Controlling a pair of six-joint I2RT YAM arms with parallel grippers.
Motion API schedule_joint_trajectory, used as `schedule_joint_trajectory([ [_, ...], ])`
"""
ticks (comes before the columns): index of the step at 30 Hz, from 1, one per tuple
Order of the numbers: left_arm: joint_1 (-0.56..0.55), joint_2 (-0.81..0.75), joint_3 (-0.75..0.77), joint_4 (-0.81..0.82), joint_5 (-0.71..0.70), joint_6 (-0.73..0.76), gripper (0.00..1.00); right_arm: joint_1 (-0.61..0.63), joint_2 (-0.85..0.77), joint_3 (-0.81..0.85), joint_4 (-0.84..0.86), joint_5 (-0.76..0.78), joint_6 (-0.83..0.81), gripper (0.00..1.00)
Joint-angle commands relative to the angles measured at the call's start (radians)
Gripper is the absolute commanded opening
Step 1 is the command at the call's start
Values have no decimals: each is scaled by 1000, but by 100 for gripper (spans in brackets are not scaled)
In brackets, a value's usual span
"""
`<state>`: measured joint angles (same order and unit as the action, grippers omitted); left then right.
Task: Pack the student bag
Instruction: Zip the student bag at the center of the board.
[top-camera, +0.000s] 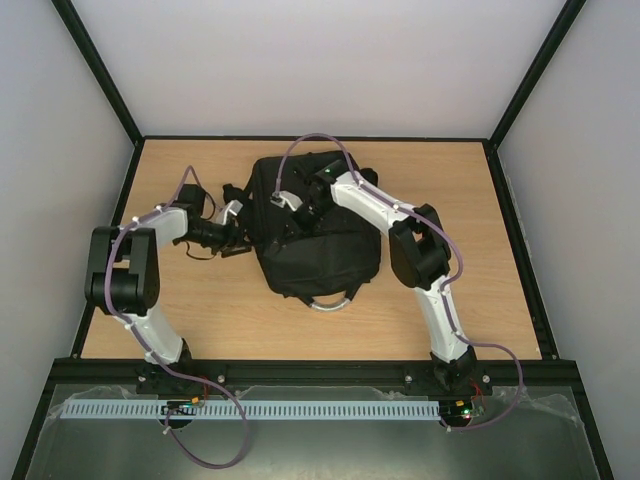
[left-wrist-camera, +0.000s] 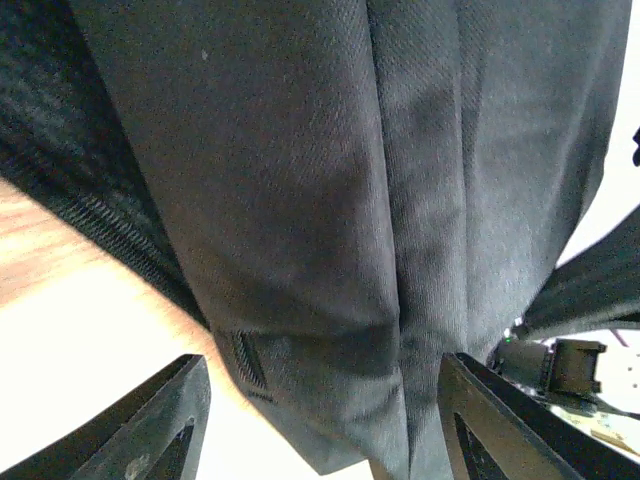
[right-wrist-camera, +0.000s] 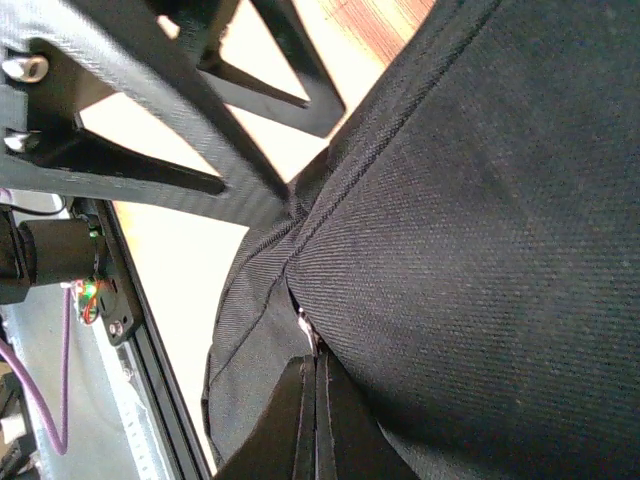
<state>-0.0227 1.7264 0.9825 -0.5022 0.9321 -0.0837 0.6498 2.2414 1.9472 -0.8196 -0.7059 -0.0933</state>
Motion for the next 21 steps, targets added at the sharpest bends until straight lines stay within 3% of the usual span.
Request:
schedule_joint_trajectory([
  [1, 0, 78, 49, 21, 115, -17, 65, 12, 44, 70, -45, 23, -2, 1],
  [8, -51, 142, 64, 88, 230, -72, 64, 37, 54, 66, -48, 32, -3, 1],
  [13, -100, 175, 90, 109, 251, -90, 48, 48, 45, 44, -54, 51, -5, 1],
  [16, -106, 194, 99, 114, 240, -96, 31, 48, 39, 20, -55, 82, -8, 1],
  [17, -106, 198, 102, 114, 238, -98, 27, 48, 37, 12, -53, 98, -8, 6],
  [19, -106, 202, 105, 112, 239, -99, 19, 48, 35, -2, -52, 131, -10, 24],
  [21, -106, 203, 105, 111, 235, -98, 12, 49, 34, -13, -56, 152, -17, 33],
])
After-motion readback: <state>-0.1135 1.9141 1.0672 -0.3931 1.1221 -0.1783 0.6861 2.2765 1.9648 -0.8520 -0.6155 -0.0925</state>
